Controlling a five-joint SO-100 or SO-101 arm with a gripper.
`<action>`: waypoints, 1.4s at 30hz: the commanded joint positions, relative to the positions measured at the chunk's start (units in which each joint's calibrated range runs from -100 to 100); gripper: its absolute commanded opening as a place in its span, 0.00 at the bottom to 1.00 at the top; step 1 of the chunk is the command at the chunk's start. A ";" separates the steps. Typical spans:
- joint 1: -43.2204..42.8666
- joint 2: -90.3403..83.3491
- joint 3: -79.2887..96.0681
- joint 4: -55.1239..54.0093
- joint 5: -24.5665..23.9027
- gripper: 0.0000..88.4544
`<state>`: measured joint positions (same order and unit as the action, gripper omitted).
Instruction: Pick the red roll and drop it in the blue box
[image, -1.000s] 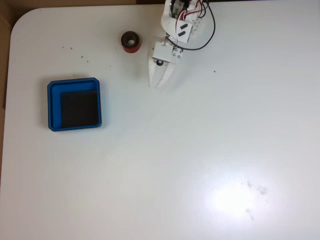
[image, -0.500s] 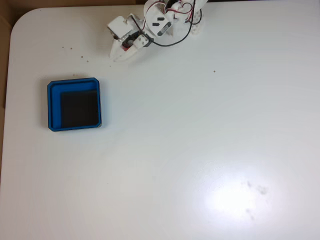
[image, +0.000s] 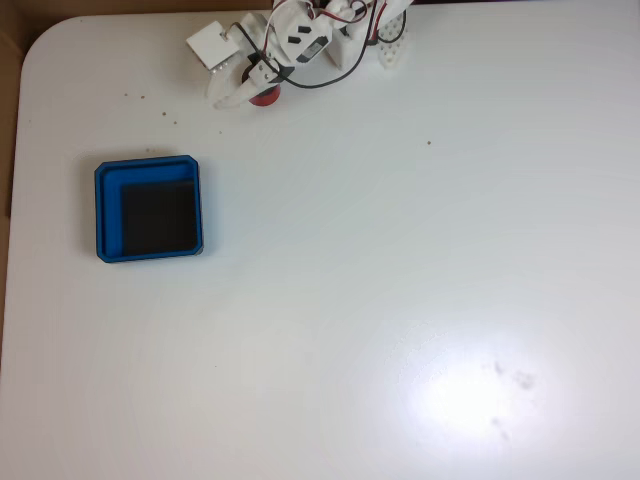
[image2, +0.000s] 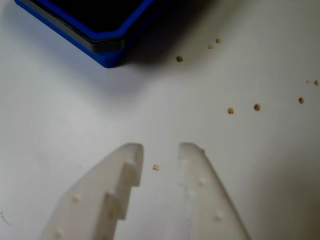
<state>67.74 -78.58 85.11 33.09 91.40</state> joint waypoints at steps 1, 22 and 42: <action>0.61 7.51 -10.45 -0.58 0.01 0.01; 3.34 39.87 -53.58 52.80 -0.08 0.01; 8.42 54.58 -53.76 61.30 -0.08 0.02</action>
<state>74.86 -24.47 34.35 93.51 91.32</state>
